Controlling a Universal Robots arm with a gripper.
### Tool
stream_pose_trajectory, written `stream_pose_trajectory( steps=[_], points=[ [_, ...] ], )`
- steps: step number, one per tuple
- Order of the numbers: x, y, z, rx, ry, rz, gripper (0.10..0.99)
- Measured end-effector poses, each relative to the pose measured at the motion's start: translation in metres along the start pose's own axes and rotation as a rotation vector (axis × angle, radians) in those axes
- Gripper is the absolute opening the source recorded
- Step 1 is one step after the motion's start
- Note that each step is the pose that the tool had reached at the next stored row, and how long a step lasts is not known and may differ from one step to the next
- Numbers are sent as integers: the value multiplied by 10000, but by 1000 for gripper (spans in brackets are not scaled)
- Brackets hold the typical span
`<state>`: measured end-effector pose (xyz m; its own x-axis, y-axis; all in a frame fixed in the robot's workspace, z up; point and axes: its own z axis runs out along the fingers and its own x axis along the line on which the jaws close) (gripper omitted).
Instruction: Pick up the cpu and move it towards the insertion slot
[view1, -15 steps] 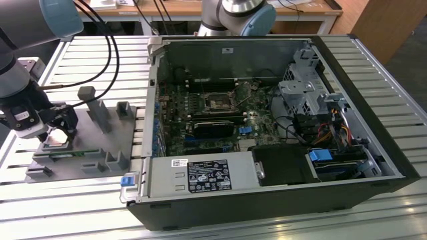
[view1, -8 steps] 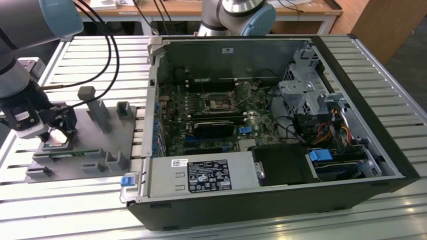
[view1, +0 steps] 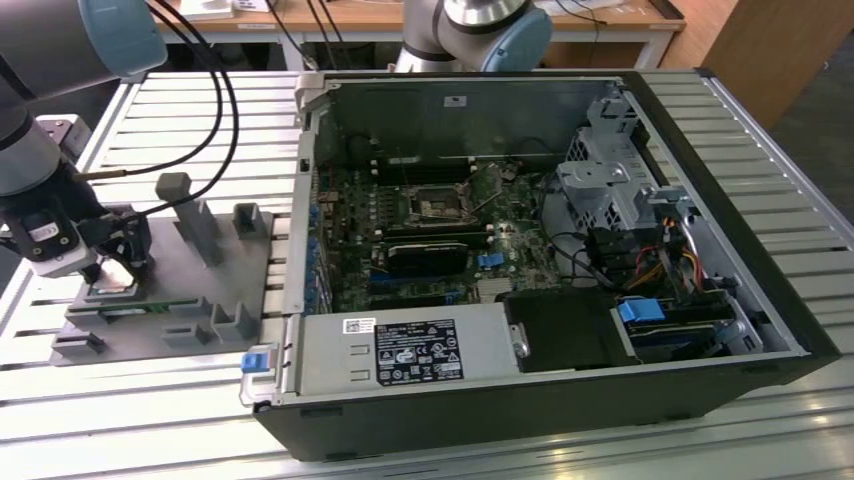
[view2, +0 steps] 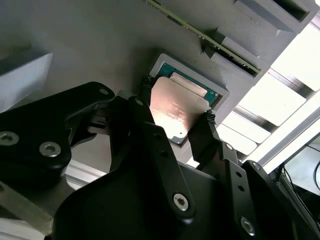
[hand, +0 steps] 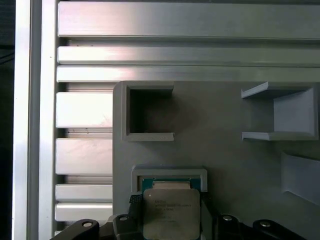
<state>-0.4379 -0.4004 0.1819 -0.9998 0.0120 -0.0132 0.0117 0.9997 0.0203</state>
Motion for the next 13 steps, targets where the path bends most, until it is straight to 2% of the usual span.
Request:
stream_pose_trajectory(
  steps=[3, 6, 13],
  points=[
    [-1, 0, -7, -2, -4, 0, 541],
    [-1, 1, -56, -1, -1, 0, 541],
    [-2, 2, -106, -9, 0, 0, 541]
  ],
)
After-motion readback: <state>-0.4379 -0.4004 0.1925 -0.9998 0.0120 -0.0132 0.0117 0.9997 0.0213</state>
